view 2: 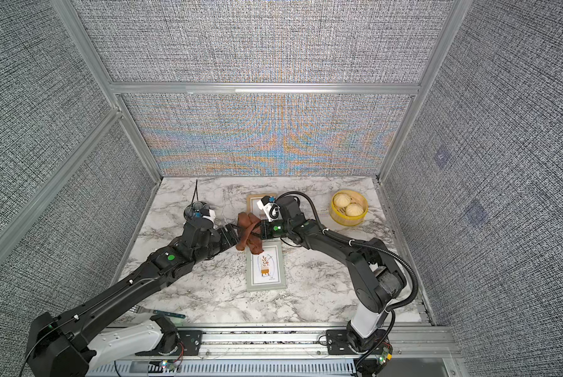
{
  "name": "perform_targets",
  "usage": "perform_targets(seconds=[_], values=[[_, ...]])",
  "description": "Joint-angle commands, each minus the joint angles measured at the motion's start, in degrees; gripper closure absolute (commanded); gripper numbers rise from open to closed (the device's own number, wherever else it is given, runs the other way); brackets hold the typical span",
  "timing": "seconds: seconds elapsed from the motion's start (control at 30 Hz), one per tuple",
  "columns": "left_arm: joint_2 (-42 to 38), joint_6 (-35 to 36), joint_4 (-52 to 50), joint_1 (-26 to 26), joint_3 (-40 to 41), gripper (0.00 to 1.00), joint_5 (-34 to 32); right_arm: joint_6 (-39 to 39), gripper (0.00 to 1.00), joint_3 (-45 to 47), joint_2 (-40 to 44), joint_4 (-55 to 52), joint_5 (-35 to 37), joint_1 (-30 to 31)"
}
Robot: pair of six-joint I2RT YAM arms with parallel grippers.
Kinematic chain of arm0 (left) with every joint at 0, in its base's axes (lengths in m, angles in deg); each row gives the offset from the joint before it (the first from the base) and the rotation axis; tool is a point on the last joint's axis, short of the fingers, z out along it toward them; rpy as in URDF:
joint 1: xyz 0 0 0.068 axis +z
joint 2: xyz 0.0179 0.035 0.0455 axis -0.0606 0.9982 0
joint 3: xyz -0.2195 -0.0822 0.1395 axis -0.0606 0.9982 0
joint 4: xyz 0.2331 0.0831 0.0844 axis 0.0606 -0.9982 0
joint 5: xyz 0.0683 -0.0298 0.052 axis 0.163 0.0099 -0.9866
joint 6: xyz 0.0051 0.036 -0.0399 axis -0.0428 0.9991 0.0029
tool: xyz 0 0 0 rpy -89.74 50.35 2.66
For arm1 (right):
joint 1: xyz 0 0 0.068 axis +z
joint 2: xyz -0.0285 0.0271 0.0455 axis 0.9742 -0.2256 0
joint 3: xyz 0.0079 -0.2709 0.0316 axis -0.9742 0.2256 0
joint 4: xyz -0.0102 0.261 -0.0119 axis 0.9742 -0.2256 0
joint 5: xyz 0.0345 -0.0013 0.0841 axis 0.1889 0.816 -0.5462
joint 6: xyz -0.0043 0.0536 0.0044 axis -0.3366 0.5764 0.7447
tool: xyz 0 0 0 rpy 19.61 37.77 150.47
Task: Wipe the picture frame with a cloth
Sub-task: Adjust the cleaning item.
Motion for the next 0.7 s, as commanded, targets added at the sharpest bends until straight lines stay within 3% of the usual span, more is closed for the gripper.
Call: perform_targets(seconds=[0.0,0.27,0.37,0.5,0.67], values=[[0.2,-1.6,1.5,0.4,0.3,0.16,-1.3,2.1,1.0,-1.0,0.0,3.8,-3.6,0.9],[3.6,-5.7,8.3,2.1,1.2,0.18,1.0,-0.4,1.0,-1.6,0.6,1.7,-3.6,3.0],[6.3,-6.7,11.7,2.2,0.8,0.24,3.1,-0.5,1.0,-2.1,0.2,1.3,-2.7,3.3],[9.1,-8.1,16.2,2.2,0.7,0.44,6.3,0.4,1.0,-2.4,-0.4,1.7,-2.5,3.3],[10.2,-8.1,17.3,2.8,0.9,0.8,6.0,-1.4,1.0,-2.0,1.2,-2.3,1.1,3.2]])
